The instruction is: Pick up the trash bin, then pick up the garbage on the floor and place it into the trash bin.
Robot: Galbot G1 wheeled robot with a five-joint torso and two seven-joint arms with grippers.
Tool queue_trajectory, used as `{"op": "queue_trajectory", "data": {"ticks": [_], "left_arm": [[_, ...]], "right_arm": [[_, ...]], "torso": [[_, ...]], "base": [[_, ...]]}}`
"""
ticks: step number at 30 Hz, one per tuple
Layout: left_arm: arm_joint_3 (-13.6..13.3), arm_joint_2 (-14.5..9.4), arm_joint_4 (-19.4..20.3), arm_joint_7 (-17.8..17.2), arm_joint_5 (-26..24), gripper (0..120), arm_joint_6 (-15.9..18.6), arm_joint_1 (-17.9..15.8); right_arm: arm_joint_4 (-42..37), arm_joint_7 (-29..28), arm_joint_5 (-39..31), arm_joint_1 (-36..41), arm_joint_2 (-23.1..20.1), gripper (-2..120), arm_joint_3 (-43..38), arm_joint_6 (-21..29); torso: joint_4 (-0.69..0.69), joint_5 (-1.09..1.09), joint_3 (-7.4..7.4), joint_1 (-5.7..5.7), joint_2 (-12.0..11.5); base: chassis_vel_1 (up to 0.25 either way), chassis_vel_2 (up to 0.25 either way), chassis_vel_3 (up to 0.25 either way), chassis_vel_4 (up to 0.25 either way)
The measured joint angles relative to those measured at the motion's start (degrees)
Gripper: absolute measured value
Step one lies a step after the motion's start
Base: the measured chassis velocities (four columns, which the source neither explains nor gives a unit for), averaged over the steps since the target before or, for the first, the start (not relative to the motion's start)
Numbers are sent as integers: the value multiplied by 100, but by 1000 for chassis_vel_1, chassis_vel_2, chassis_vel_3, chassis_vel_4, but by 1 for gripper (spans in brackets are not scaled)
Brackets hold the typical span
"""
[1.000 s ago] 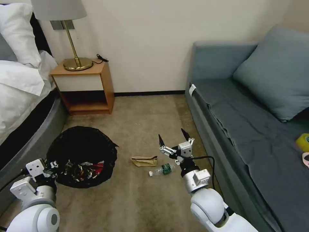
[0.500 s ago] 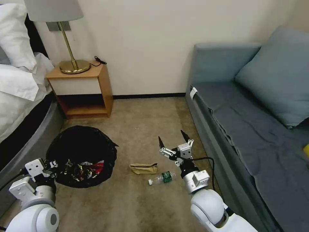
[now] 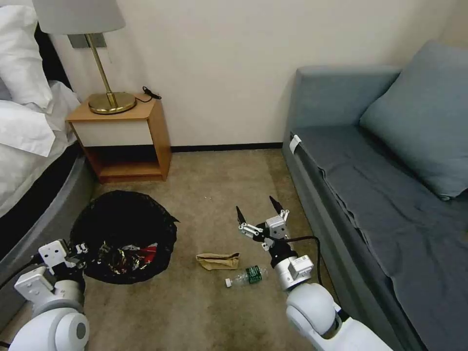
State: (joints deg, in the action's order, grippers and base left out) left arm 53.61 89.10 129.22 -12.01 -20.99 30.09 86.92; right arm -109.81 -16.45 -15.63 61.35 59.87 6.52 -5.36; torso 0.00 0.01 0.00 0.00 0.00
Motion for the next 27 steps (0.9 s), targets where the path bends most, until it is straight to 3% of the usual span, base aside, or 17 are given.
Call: {"op": "queue_trajectory", "data": {"ticks": [8, 10, 11, 14, 15, 19, 20, 24, 25, 27], "left_arm": [[26, -7, -50, 19, -32, 4, -7, -8], [48, -6, -83, 43, -34, 4, -25, -15], [48, -6, -83, 43, -34, 4, -25, -15], [75, -8, -117, 61, -41, 4, -39, -24], [75, -8, -117, 61, -41, 4, -39, -24], [82, 12, -140, 83, -42, 4, -63, -15], [82, 12, -140, 83, -42, 4, -63, -15], [91, 19, -170, 97, -41, 4, -83, -11], [91, 19, -170, 97, -41, 4, -83, -11], [88, 19, -194, 98, -37, 4, -84, -22]], "right_arm": [[1005, 445, -475, -1352, -399, 100, 749, 96], [1728, 896, -529, -2125, -494, 100, 1182, 70], [1728, 896, -529, -2125, -494, 100, 1182, 70], [2530, 1798, -552, -2844, -565, 100, 1757, 70], [2530, 1798, -552, -2844, -565, 100, 1757, 70], [3192, 3168, -530, -3379, -546, 100, 2304, -16], [3192, 3168, -530, -3379, -546, 100, 2304, -16], [4035, 4697, -416, -3845, -413, 100, 2715, -347], [4035, 4697, -416, -3845, -413, 100, 2715, -347], [4484, 5337, -310, -4096, -310, 100, 2918, -493]], "torso": [[0, 1, 0, 0, 0], [0, 0, 0, 1, 0], [0, 0, 0, 1, 0], [1, 0, 1, 0, 0], [1, 0, 1, 0, 0], [0, 0, 0, 0, 0], [0, 0, 0, 0, 0], [0, 0, 0, 1, 0], [0, 0, 0, 1, 0], [0, 0, 1, 1, 0]], "base": [[0, 0, 0, 0], [0, 0, 0, 0], [0, 0, 0, 0], [0, 0, 0, 0], [0, 0, 0, 0], [0, 0, 0, 0], [0, 0, 0, 0], [0, 0, 0, 0], [0, 0, 0, 0], [0, 0, 0, 0]]}}
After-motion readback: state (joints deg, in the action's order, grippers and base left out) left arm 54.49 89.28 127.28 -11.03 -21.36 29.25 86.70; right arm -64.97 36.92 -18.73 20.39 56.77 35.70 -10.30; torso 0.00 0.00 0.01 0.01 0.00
